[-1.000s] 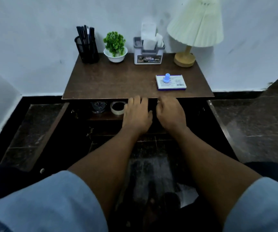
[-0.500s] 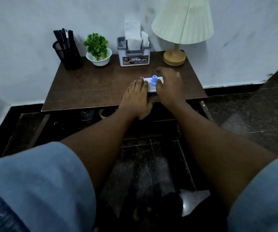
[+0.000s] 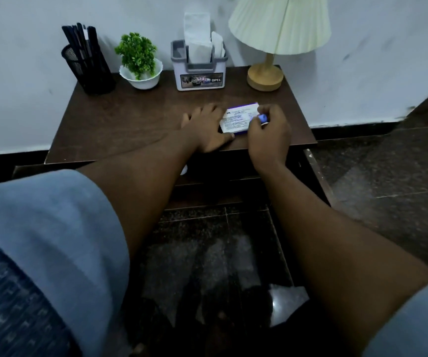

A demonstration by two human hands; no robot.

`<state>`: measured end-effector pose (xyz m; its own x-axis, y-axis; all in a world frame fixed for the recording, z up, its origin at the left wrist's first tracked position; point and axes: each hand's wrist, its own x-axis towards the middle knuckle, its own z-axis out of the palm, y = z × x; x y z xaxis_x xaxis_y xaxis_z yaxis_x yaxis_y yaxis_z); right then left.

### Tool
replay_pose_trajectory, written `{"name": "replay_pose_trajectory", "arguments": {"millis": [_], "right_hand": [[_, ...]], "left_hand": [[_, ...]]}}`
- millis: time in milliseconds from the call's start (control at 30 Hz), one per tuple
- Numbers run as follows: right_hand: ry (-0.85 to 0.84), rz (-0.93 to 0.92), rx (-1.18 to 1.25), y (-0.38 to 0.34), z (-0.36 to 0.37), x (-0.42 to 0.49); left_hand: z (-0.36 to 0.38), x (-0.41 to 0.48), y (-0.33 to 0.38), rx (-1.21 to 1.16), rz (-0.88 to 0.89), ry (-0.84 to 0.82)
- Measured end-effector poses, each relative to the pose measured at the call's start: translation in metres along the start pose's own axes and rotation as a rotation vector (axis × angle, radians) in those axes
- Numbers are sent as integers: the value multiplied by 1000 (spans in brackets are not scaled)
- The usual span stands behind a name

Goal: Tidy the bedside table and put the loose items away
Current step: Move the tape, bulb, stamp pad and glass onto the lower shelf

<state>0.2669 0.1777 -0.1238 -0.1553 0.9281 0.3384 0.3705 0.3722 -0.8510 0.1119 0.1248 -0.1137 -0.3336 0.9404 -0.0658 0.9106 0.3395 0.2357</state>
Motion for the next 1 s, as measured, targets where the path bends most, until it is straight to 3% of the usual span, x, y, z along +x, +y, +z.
{"name": "replay_pose_trajectory", "arguments": {"millis": [367, 667, 867, 1000], "right_hand": [[-158, 38, -62, 3, -23, -66], [-131, 143, -26, 0, -38, -110], [-458, 157, -338, 22, -34, -116], [-534, 93, -438, 33, -19, -107]], "left_hand": [[18, -90, 22, -109, -312, 211], [85, -209, 43, -561, -448, 310], [110, -213, 45, -638, -704, 155], [106, -181, 35, -656, -814, 77]]}}
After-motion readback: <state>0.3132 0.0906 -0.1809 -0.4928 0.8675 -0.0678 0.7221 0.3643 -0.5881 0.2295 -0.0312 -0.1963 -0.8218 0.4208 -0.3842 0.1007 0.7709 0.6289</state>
